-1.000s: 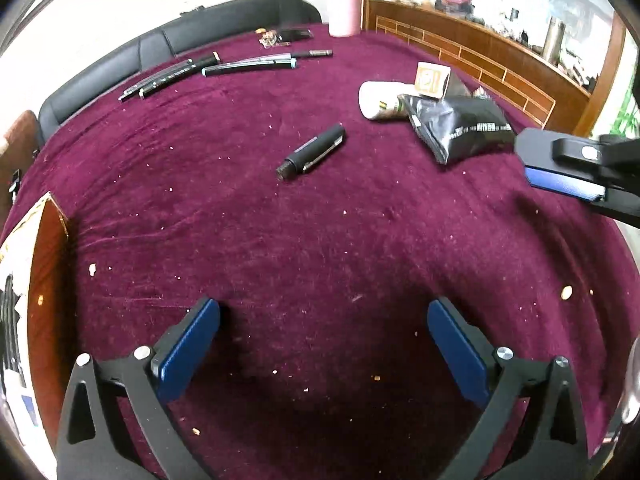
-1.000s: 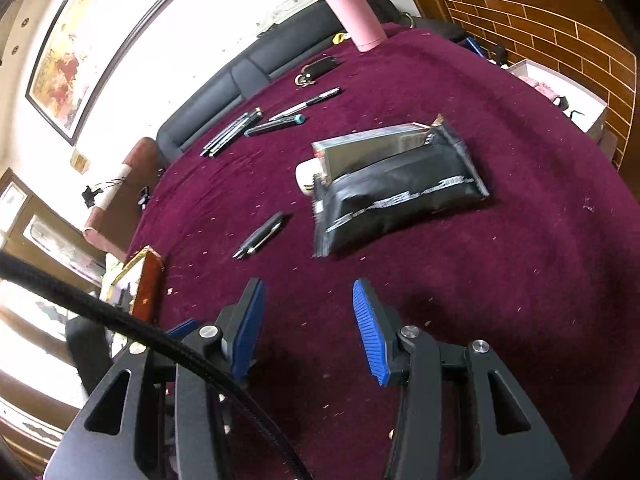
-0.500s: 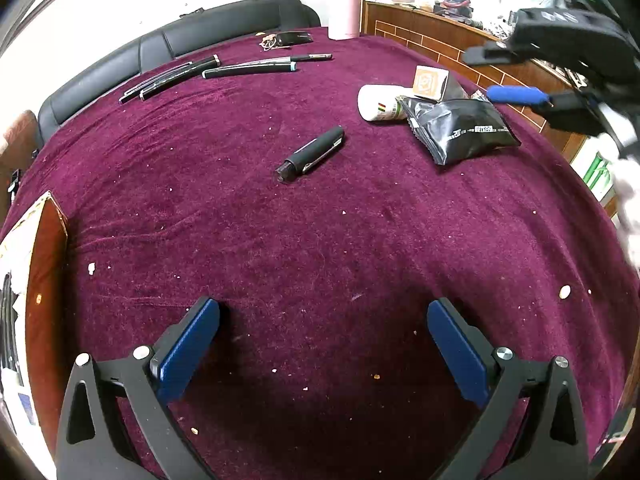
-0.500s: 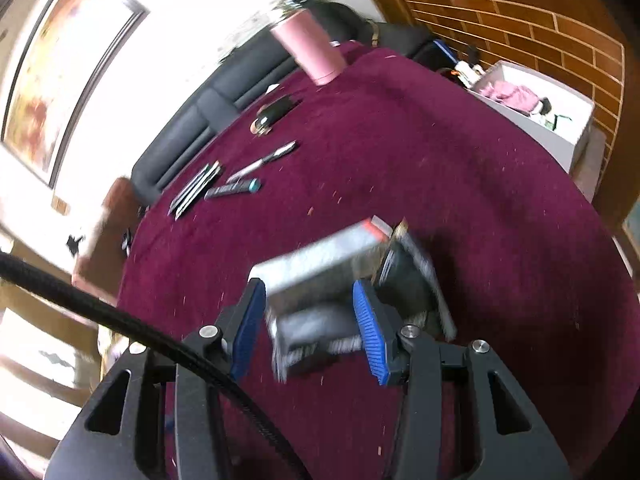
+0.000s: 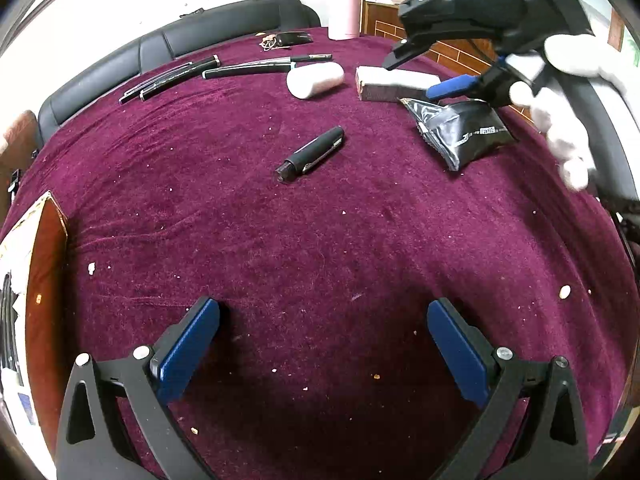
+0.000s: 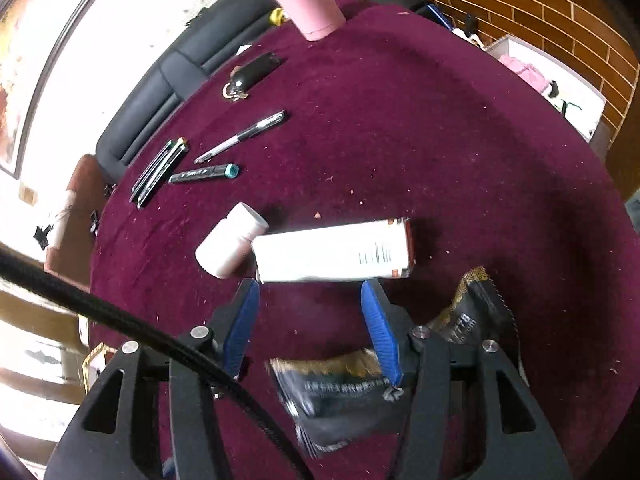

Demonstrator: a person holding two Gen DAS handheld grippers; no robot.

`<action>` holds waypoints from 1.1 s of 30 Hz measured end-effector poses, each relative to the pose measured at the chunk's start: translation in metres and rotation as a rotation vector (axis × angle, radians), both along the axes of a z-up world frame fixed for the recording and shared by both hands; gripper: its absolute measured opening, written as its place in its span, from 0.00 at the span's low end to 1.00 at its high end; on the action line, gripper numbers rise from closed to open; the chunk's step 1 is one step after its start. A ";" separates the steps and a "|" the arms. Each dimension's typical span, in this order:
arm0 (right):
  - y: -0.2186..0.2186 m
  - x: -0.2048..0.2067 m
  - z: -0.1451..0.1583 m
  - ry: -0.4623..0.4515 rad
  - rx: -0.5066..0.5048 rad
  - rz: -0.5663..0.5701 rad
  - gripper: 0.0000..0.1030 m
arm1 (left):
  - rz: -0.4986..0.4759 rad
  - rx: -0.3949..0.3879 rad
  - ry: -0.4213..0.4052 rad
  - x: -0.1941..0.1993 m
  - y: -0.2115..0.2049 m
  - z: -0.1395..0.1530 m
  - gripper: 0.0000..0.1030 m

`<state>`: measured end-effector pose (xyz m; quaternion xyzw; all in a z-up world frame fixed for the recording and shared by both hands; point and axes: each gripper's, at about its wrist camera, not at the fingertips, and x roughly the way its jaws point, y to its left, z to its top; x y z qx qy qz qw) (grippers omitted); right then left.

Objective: Organize objects
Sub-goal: 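Grasp the white box with red band with the right gripper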

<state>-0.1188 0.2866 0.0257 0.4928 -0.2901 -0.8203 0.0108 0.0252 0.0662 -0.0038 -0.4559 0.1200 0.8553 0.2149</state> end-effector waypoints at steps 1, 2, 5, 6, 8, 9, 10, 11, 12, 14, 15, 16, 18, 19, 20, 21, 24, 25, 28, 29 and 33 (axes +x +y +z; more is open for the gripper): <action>0.002 0.000 0.001 -0.022 0.008 -0.015 0.51 | 0.000 -0.001 0.000 0.000 0.000 0.000 0.98; 0.003 0.001 0.004 -0.026 0.021 -0.017 0.51 | -0.001 0.001 0.000 0.000 0.000 0.000 0.98; -0.004 0.008 0.029 0.061 0.114 0.040 0.51 | -0.001 0.000 0.000 -0.002 0.001 0.000 0.98; -0.006 0.007 0.035 0.089 0.161 0.077 0.52 | 0.000 0.000 0.000 -0.001 0.000 0.000 0.98; -0.014 -0.002 0.045 0.130 0.272 0.178 0.54 | -0.001 0.002 -0.001 -0.001 -0.001 0.000 0.98; -0.018 -0.007 0.046 0.135 0.315 0.236 0.54 | -0.001 0.003 -0.001 -0.001 -0.001 0.000 0.98; -0.024 -0.015 0.044 0.128 0.363 0.293 0.54 | -0.001 0.004 -0.001 -0.001 -0.001 0.000 0.98; -0.031 -0.023 0.040 0.108 0.430 0.358 0.54 | 0.000 0.009 -0.002 -0.001 -0.001 0.000 0.98; -0.037 -0.030 0.035 0.089 0.473 0.408 0.54 | 0.000 0.015 -0.003 -0.002 -0.001 0.001 0.98; -0.047 -0.041 0.022 0.051 0.575 0.474 0.54 | 0.001 0.026 -0.005 -0.002 -0.001 0.001 0.98; -0.050 -0.046 0.015 0.033 0.615 0.504 0.53 | 0.001 0.030 -0.005 -0.003 -0.002 0.002 0.98; -0.051 -0.049 0.011 0.027 0.635 0.517 0.58 | 0.001 0.032 -0.006 -0.003 -0.001 0.002 0.98; -0.049 -0.053 0.011 0.048 0.627 0.533 0.61 | 0.001 0.032 -0.006 -0.003 -0.003 0.002 0.98; -0.046 -0.055 0.011 0.048 0.601 0.529 0.61 | 0.000 0.029 -0.006 -0.003 -0.002 0.002 0.98; -0.043 -0.056 0.010 0.036 0.560 0.530 0.61 | 0.000 0.030 -0.006 -0.003 -0.003 0.002 0.98; -0.040 -0.055 0.011 0.035 0.527 0.528 0.61 | -0.002 0.034 -0.007 -0.003 -0.004 0.002 0.98; -0.043 -0.053 0.003 0.017 0.454 0.545 0.61 | -0.009 0.072 -0.038 -0.004 -0.010 0.005 0.98; -0.048 -0.051 -0.002 -0.002 0.447 0.563 0.61 | -0.016 0.102 -0.066 -0.006 -0.014 0.008 0.97; -0.061 -0.038 -0.016 -0.014 0.539 0.601 0.59 | -0.016 0.173 -0.108 -0.013 -0.026 0.020 0.97; -0.061 -0.035 -0.016 -0.022 0.528 0.595 0.58 | -0.010 0.169 -0.087 -0.018 -0.029 0.027 0.97; -0.054 -0.022 -0.013 -0.056 0.491 0.542 0.48 | -0.020 0.158 -0.038 -0.045 -0.029 0.047 0.97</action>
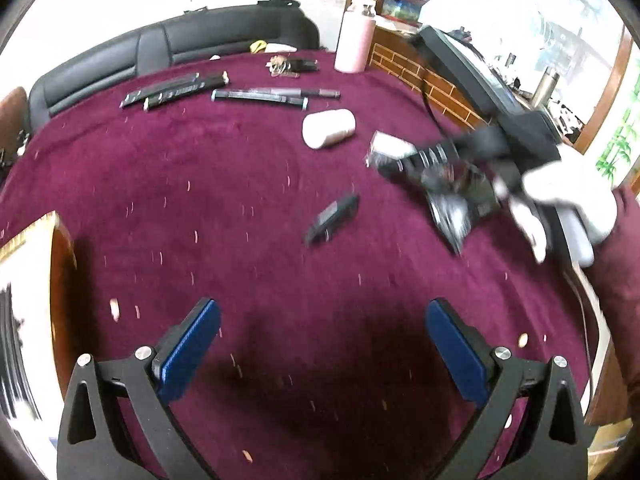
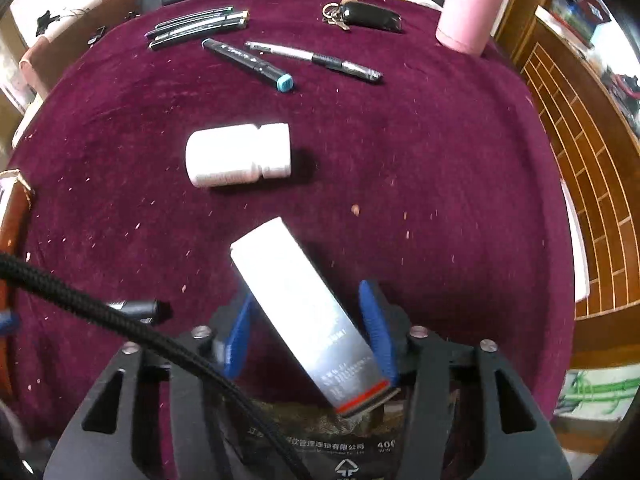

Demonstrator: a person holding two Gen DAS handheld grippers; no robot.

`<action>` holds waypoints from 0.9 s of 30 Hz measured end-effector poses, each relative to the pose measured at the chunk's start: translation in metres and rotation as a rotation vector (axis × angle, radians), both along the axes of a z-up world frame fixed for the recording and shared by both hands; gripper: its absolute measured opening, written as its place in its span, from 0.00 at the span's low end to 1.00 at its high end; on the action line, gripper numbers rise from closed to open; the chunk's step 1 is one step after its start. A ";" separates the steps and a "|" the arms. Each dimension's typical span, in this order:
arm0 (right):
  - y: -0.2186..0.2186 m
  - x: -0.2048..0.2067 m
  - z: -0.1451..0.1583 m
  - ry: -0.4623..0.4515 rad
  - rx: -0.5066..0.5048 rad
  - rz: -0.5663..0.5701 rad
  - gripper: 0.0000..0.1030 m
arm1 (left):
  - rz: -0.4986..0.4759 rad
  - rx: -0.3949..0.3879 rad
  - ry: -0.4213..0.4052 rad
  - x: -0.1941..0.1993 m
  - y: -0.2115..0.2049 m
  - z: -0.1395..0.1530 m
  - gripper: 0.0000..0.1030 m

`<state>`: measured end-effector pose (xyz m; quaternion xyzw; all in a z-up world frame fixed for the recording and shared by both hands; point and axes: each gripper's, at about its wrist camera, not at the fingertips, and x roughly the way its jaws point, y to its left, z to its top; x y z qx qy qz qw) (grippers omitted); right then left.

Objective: Organize objects
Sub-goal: 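Grasp the white box with red band with the right gripper, then carry the white box over the tray with the right gripper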

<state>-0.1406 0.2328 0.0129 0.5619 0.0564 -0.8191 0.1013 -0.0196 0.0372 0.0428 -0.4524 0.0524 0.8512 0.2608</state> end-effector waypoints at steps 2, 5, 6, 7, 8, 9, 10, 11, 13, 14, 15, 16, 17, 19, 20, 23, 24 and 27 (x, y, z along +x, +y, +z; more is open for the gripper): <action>0.001 0.009 0.002 -0.007 -0.013 0.001 0.48 | -0.060 -0.001 0.011 -0.019 0.011 0.003 0.92; 0.005 0.017 0.000 0.000 -0.004 -0.003 0.48 | -0.148 -0.097 0.003 -0.042 0.036 -0.012 0.51; 0.007 0.019 0.000 0.005 -0.005 -0.003 0.48 | -0.161 -0.126 -0.014 -0.047 0.043 -0.019 0.43; 0.008 0.021 0.001 0.009 -0.010 -0.006 0.48 | -0.171 -0.147 -0.036 -0.054 0.049 -0.027 0.35; 0.009 0.022 0.001 0.013 -0.019 -0.010 0.48 | -0.178 -0.163 -0.042 -0.059 0.055 -0.034 0.34; 0.010 0.021 0.001 0.017 -0.027 -0.013 0.48 | -0.183 -0.165 -0.009 -0.058 0.058 -0.033 0.32; 0.011 0.022 0.002 0.022 -0.036 -0.017 0.48 | -0.189 -0.183 -0.005 -0.063 0.064 -0.034 0.30; 0.010 0.023 0.002 0.028 -0.045 -0.021 0.49 | -0.190 -0.185 -0.007 -0.067 0.068 -0.034 0.26; 0.009 0.022 0.001 0.035 -0.048 -0.026 0.49 | -0.197 -0.198 -0.003 -0.070 0.076 -0.035 0.21; 0.010 0.022 0.001 0.041 -0.046 -0.031 0.49 | -0.208 -0.207 0.007 -0.067 0.081 -0.035 0.11; 0.009 0.021 0.001 0.046 -0.044 -0.036 0.48 | -0.217 -0.206 0.004 -0.063 0.085 -0.035 0.11; 0.008 0.022 0.001 0.053 -0.038 -0.041 0.44 | -0.227 -0.203 0.001 -0.061 0.087 -0.035 0.11; 0.007 0.022 0.001 0.064 -0.022 -0.049 0.41 | -0.243 -0.191 -0.006 -0.056 0.089 -0.036 0.11; 0.004 0.024 0.001 0.081 0.003 -0.054 0.26 | -0.241 -0.170 -0.016 -0.053 0.089 -0.035 0.11; 0.003 0.023 0.002 0.083 0.003 -0.060 0.24 | -0.230 -0.146 -0.030 -0.052 0.085 -0.034 0.11; 0.006 0.027 0.007 0.080 -0.048 -0.063 0.24 | -0.195 -0.101 -0.042 -0.047 0.074 -0.030 0.11; 0.005 0.030 0.010 0.084 -0.055 -0.063 0.24 | -0.188 -0.089 -0.044 -0.045 0.070 -0.028 0.11; 0.004 0.037 0.018 0.096 -0.095 -0.064 0.24 | -0.154 -0.049 -0.037 -0.040 0.057 -0.020 0.11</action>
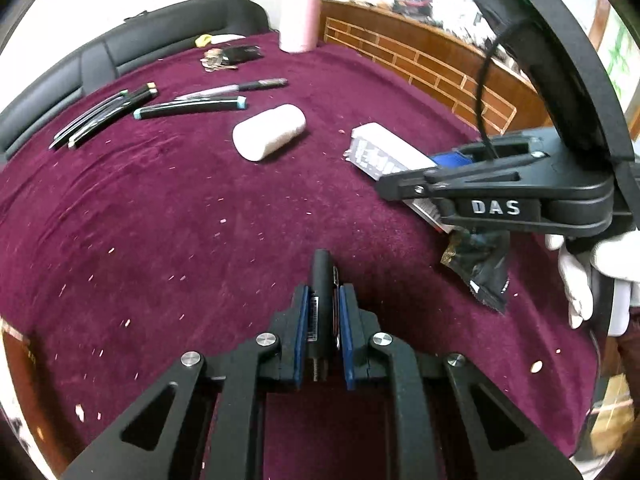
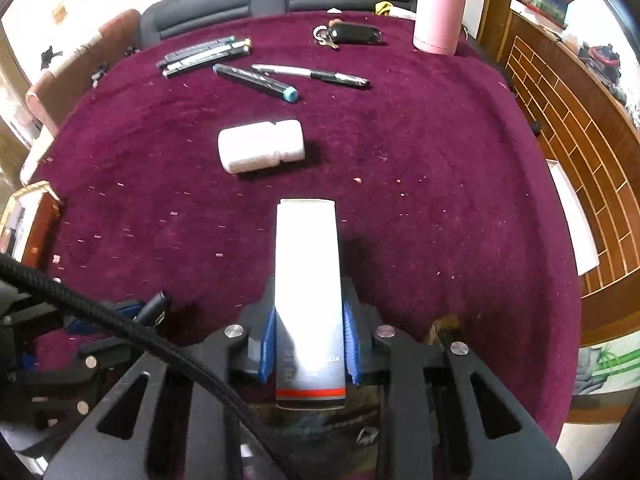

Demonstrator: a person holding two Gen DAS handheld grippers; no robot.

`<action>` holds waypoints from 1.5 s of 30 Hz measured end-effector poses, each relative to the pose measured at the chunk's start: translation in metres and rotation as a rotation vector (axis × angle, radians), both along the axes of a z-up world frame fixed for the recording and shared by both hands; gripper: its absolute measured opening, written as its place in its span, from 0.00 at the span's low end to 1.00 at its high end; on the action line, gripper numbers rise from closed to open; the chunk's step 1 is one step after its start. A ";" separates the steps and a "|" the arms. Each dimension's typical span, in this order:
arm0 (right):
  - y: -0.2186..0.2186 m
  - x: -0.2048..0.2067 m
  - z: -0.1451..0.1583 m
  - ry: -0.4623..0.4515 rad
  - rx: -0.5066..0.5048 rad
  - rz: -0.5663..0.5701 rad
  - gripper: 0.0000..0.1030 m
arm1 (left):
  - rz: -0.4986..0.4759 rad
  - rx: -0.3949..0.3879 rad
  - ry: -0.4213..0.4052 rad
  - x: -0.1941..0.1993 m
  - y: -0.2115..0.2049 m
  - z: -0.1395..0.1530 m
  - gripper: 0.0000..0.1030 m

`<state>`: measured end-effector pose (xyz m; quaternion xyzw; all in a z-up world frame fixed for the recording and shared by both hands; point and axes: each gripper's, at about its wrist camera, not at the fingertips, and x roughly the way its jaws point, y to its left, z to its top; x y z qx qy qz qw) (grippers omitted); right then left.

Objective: Organize objects
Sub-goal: 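Carry the white box over the tray with the right gripper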

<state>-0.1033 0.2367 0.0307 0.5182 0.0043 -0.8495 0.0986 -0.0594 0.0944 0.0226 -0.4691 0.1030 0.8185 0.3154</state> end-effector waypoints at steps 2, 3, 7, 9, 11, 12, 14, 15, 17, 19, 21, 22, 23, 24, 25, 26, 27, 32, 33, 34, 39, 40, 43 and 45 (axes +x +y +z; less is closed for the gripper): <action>-0.002 0.007 0.008 0.013 -0.037 0.002 0.24 | 0.017 0.038 0.001 0.007 -0.010 0.007 0.11; -0.004 0.011 0.011 0.018 -0.050 0.004 0.24 | 0.024 0.044 0.006 0.012 -0.014 0.010 0.11; -0.017 0.029 0.027 0.034 -0.108 0.034 0.24 | 0.051 0.089 0.017 0.028 -0.033 0.024 0.11; -0.027 0.040 0.036 0.039 -0.130 0.058 0.24 | 0.066 0.121 0.016 0.036 -0.045 0.031 0.11; -0.039 0.052 0.045 0.041 -0.162 0.084 0.24 | 0.091 0.152 0.026 0.048 -0.061 0.041 0.11; -0.045 0.057 0.048 0.043 -0.173 0.096 0.24 | 0.099 0.163 0.026 0.051 -0.067 0.044 0.11; -0.064 0.068 0.056 0.049 -0.194 0.132 0.24 | 0.132 0.191 0.032 0.062 -0.089 0.051 0.11; -0.074 0.073 0.059 0.048 -0.203 0.152 0.24 | 0.151 0.202 0.041 0.068 -0.101 0.055 0.11; -0.095 0.080 0.063 0.047 -0.215 0.190 0.24 | 0.182 0.216 0.053 0.075 -0.123 0.060 0.11; -0.116 0.086 0.064 0.048 -0.223 0.227 0.24 | 0.220 0.220 0.063 0.082 -0.147 0.063 0.11; -0.144 0.091 0.065 0.042 -0.238 0.266 0.24 | 0.269 0.225 0.070 0.085 -0.176 0.065 0.11; -0.154 0.093 0.065 0.039 -0.241 0.281 0.24 | 0.293 0.227 0.071 0.086 -0.191 0.065 0.11; -0.168 0.095 0.064 0.035 -0.245 0.300 0.24 | 0.323 0.226 0.074 0.089 -0.207 0.065 0.11; -0.181 0.096 0.063 0.030 -0.249 0.315 0.24 | 0.344 0.227 0.075 0.091 -0.219 0.064 0.11; -0.194 0.097 0.061 0.023 -0.253 0.331 0.25 | 0.363 0.230 0.072 0.094 -0.233 0.063 0.11; -0.209 0.098 0.059 0.017 -0.255 0.353 0.25 | 0.388 0.229 0.071 0.097 -0.248 0.061 0.11; -0.221 0.099 0.058 0.012 -0.257 0.367 0.25 | 0.407 0.228 0.072 0.099 -0.259 0.059 0.11; -0.277 0.100 0.043 -0.030 -0.268 0.429 0.25 | 0.502 0.237 0.055 0.107 -0.316 0.047 0.12; -0.288 0.100 0.039 -0.041 -0.267 0.439 0.25 | 0.513 0.237 0.051 0.109 -0.325 0.044 0.12; -0.295 0.099 0.036 -0.045 -0.262 0.444 0.25 | 0.523 0.232 0.047 0.111 -0.333 0.041 0.12; -0.326 0.094 0.021 -0.064 -0.215 0.443 0.25 | 0.569 0.206 0.013 0.112 -0.363 0.023 0.12; -0.329 0.092 0.018 -0.064 -0.198 0.437 0.25 | 0.574 0.210 0.008 0.116 -0.368 0.019 0.12; -0.333 0.086 0.008 -0.077 -0.168 0.415 0.25 | 0.580 0.218 -0.008 0.115 -0.375 0.011 0.12; -0.335 0.083 0.004 -0.083 -0.155 0.402 0.25 | 0.576 0.215 -0.010 0.113 -0.374 0.008 0.12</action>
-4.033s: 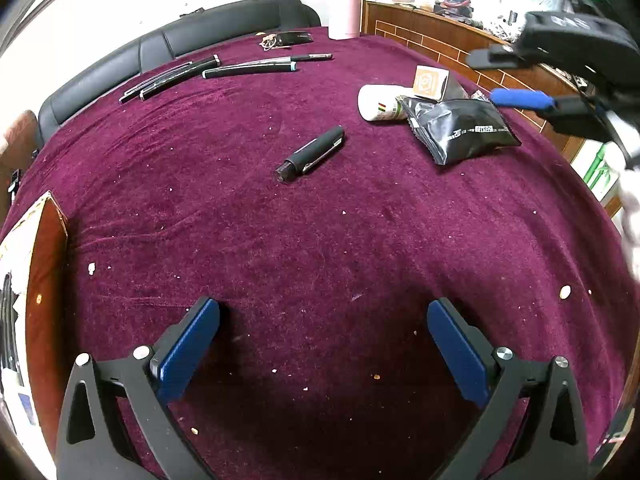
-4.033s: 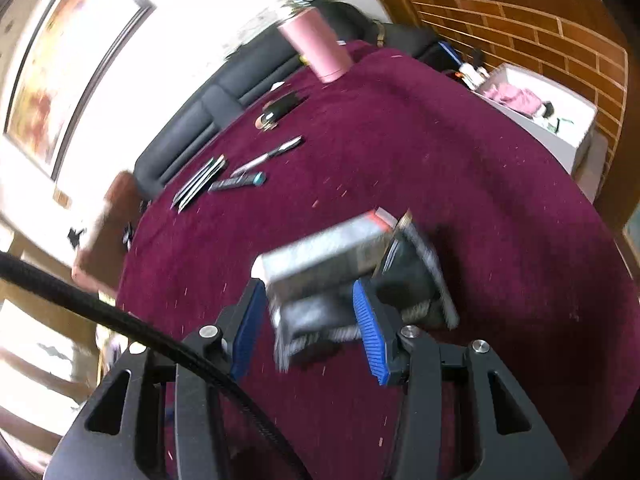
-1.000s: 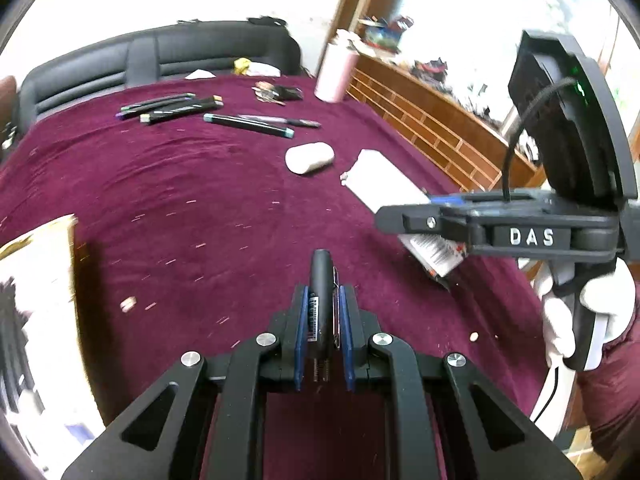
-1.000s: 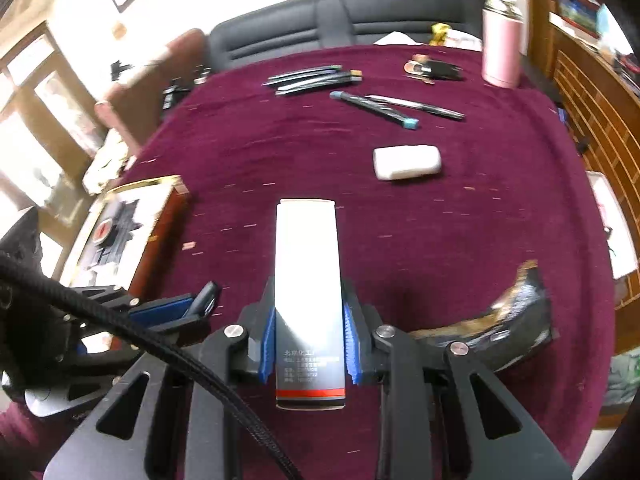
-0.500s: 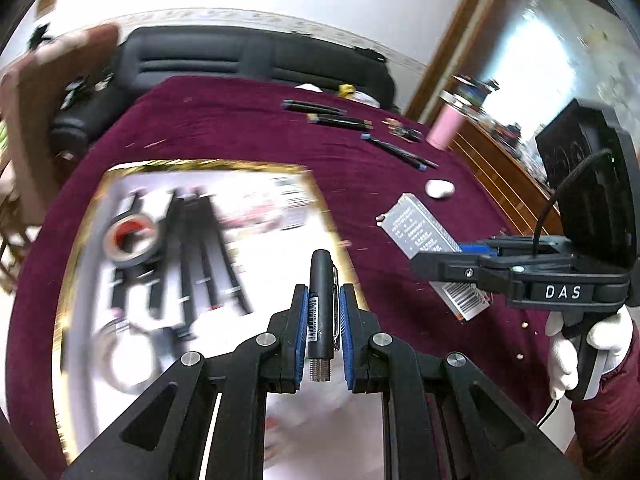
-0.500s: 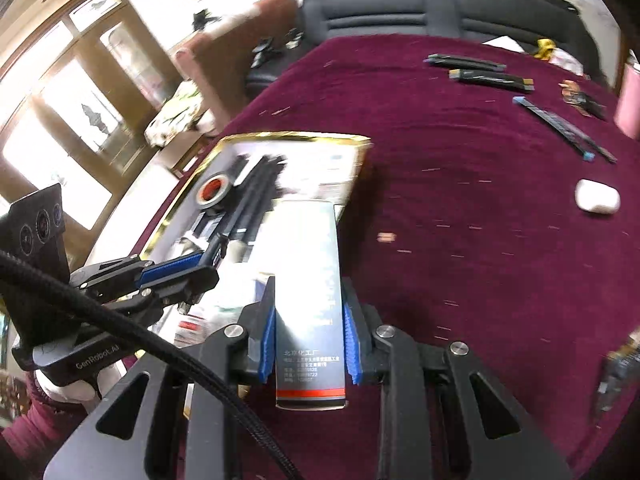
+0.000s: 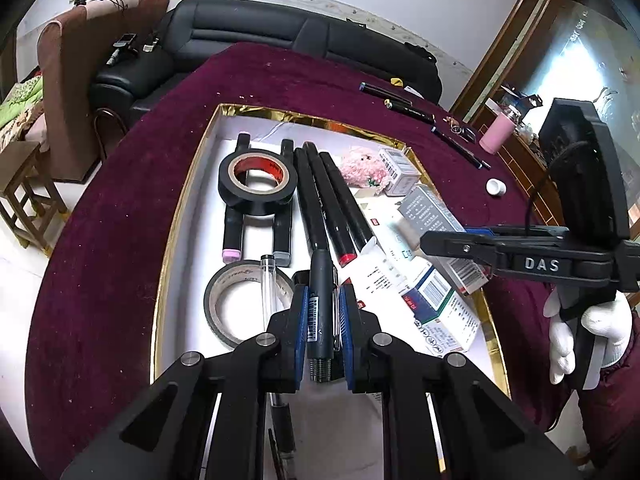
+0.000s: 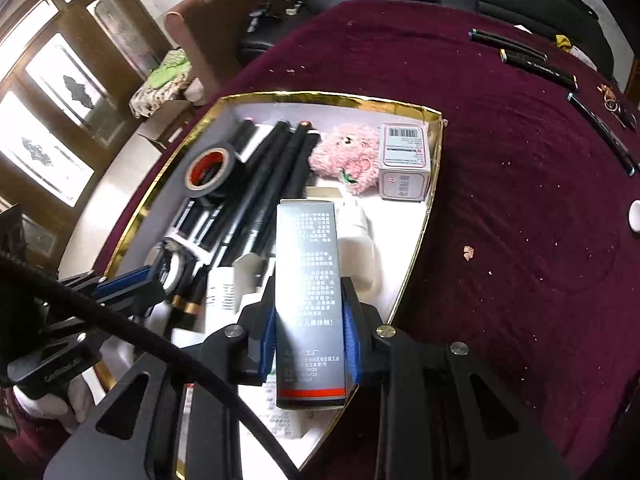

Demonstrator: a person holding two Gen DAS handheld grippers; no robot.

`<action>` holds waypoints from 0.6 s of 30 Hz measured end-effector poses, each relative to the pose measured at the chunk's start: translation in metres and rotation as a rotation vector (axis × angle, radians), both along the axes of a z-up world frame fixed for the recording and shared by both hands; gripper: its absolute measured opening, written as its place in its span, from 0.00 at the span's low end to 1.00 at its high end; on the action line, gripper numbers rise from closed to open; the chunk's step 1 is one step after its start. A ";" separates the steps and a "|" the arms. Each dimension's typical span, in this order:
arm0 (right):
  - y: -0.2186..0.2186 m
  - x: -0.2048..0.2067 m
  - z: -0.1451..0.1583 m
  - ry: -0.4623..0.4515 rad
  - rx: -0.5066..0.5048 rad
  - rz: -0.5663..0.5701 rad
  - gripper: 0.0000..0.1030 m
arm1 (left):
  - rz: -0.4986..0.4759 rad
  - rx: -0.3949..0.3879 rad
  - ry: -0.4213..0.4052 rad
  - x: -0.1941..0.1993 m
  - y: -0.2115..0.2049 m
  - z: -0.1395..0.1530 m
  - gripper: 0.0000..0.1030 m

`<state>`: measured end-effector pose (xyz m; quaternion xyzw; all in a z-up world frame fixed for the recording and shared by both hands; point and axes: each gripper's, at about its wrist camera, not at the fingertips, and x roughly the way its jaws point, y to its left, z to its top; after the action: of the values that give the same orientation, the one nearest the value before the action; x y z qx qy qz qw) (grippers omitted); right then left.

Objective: Organize objects
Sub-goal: 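Carry the white box over the tray with the right gripper, then open the right gripper to drop the white box in the tray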

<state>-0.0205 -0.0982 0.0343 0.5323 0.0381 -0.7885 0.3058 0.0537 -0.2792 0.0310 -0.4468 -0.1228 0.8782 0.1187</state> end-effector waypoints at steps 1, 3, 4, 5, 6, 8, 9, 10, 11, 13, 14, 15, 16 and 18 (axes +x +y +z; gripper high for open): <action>-0.001 -0.001 -0.002 0.001 0.009 -0.006 0.25 | -0.003 -0.002 -0.001 -0.002 0.001 -0.002 0.12; -0.002 -0.004 -0.006 -0.002 0.022 -0.012 0.25 | -0.005 0.004 -0.006 -0.004 0.002 -0.006 0.12; -0.002 -0.004 -0.007 -0.005 0.025 -0.014 0.25 | -0.003 0.003 -0.007 -0.004 0.002 -0.007 0.12; -0.003 -0.004 -0.009 -0.006 0.032 -0.017 0.25 | -0.004 0.004 -0.006 -0.004 0.001 -0.006 0.12; -0.004 -0.004 -0.011 -0.004 0.038 -0.020 0.25 | -0.004 0.009 -0.006 -0.005 0.000 -0.007 0.12; -0.006 -0.003 -0.010 0.016 0.055 -0.022 0.25 | 0.007 0.014 -0.005 -0.005 -0.002 -0.007 0.12; -0.008 -0.002 -0.010 0.026 0.066 -0.023 0.25 | 0.008 0.017 -0.001 -0.005 -0.003 -0.006 0.12; -0.009 -0.002 -0.009 0.032 0.074 -0.025 0.25 | 0.010 0.021 0.001 -0.004 -0.003 -0.005 0.14; -0.011 -0.001 -0.009 0.038 0.080 -0.028 0.25 | 0.014 0.025 0.001 -0.005 -0.004 -0.005 0.18; -0.013 0.001 -0.008 0.053 0.093 -0.029 0.25 | 0.021 0.025 0.002 -0.005 -0.005 -0.003 0.31; -0.014 0.002 -0.007 0.063 0.100 -0.028 0.25 | 0.027 0.028 0.004 -0.005 -0.005 -0.002 0.42; -0.014 0.003 -0.006 0.072 0.105 -0.028 0.25 | 0.031 0.031 0.004 -0.005 -0.006 -0.001 0.45; -0.014 0.004 -0.004 0.087 0.107 -0.028 0.25 | 0.030 0.035 0.003 -0.004 -0.006 0.000 0.46; -0.013 0.007 0.000 0.111 0.106 -0.032 0.26 | 0.034 0.039 0.006 -0.004 -0.005 0.003 0.46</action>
<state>-0.0135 -0.1115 0.0342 0.5036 0.0879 -0.8185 0.2619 0.0496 -0.2839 0.0343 -0.4398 -0.1473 0.8787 0.1129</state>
